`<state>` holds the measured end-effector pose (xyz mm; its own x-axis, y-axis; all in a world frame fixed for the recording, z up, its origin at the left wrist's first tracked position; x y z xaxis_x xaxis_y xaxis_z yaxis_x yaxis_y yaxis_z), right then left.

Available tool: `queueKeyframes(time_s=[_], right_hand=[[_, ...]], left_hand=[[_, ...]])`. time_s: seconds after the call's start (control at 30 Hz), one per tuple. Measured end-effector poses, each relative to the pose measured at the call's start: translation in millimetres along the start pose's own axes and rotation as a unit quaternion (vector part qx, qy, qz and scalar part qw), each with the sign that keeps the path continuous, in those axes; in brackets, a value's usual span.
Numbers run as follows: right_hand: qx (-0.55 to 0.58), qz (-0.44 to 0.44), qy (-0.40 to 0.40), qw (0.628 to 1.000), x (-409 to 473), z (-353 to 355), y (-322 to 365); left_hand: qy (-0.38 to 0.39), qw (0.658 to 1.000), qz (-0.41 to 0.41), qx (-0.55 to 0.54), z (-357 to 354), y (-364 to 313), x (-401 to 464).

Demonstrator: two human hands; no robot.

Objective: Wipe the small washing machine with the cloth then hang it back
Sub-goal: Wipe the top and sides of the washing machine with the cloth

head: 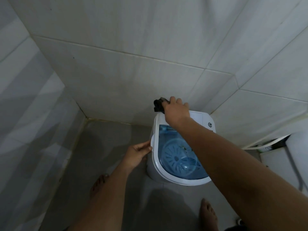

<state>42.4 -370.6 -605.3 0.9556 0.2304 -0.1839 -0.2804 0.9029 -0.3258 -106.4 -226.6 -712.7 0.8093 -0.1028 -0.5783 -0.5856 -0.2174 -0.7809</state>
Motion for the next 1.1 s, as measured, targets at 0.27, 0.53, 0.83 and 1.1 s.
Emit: queueKeyframes(time_s=[0.27,0.53,0.83,1.1], right_hand=[[-0.039,0.133,-0.025,0.99,-14,-4,5],[0.124,0.225,0.183,0.949,-17,26,25],[0.346,-0.013,0.14,0.928,20,15,-12],[0.089,0.066,-0.055,0.992,-34,-14,22]], left_hand=[[0.0,1.0,-0.008,0.019,0,-2,3],[-0.01,0.999,-0.012,0.035,2,-1,4],[-0.011,0.999,-0.019,0.038,0,-3,5],[0.003,0.999,-0.007,0.034,3,-1,9]])
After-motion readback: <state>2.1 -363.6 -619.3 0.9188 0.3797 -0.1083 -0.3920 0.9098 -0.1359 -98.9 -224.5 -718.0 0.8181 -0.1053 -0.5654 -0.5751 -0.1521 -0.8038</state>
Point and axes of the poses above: each hand's wrist, its own x-axis towards the middle knuckle, its own z-axis out of the back of the hand, y = z × x, the point moved 3 cm from there along x, towards the middle knuckle, and after that the axes turned 5 degrees about -x, right-handed, at the moved point
